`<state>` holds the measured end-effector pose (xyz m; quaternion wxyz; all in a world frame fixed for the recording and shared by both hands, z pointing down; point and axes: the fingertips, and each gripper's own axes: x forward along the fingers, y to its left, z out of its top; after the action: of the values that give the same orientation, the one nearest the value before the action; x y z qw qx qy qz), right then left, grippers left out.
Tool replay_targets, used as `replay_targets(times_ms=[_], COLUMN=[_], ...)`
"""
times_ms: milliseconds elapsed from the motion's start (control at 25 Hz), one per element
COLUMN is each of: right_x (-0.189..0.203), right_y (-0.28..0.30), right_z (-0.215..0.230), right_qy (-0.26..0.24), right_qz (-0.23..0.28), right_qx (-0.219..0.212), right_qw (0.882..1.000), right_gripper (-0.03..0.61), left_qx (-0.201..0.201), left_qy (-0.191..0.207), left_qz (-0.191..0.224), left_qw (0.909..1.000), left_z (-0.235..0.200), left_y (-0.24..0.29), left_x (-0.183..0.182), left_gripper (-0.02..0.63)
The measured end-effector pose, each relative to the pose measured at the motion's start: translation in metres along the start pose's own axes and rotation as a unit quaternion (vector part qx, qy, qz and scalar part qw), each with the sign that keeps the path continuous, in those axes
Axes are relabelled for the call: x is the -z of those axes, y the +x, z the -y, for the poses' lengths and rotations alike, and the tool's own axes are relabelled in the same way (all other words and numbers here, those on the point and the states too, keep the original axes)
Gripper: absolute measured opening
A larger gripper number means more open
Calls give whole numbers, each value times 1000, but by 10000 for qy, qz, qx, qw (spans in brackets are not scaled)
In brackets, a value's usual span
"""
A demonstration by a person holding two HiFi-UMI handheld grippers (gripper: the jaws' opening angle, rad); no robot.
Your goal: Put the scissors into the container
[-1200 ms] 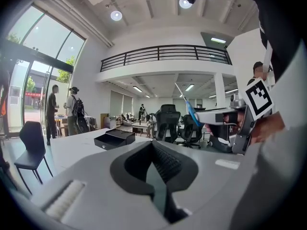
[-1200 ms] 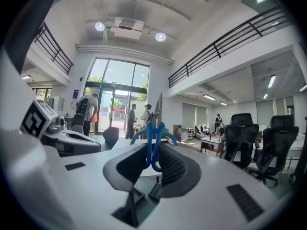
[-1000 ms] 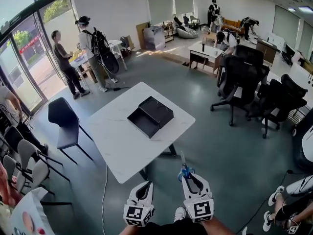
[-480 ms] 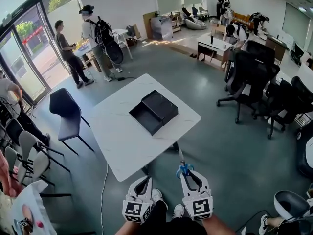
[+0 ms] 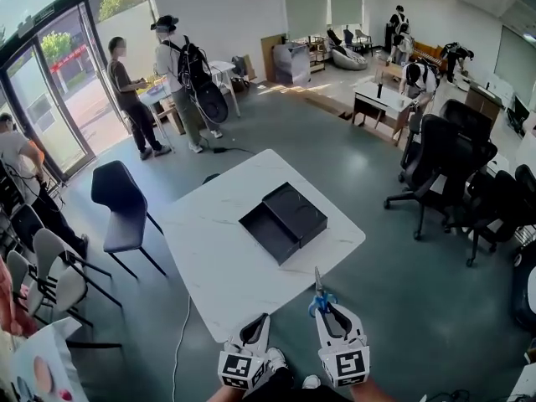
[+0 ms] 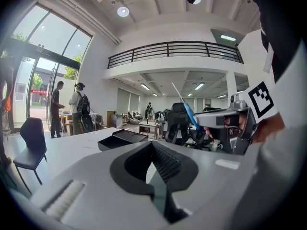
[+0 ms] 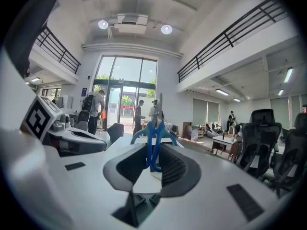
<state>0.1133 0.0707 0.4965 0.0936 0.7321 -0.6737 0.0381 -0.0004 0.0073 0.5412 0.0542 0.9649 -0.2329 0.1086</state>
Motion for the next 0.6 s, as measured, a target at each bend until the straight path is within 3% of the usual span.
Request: replay_targets(times_ms=[600], right_x=[-14], right_y=[111], right_z=[-14], right_qy=[-176], right_qz=[-226], right_qx=[-111], right_qw=[9995], right_gripper=[83], left_qx=[-25], left_qy=[19], left_qz=[219], left_qw=[9998], left_z=[-95], left_y=[44], left_x=[-21], left_gripper=[9])
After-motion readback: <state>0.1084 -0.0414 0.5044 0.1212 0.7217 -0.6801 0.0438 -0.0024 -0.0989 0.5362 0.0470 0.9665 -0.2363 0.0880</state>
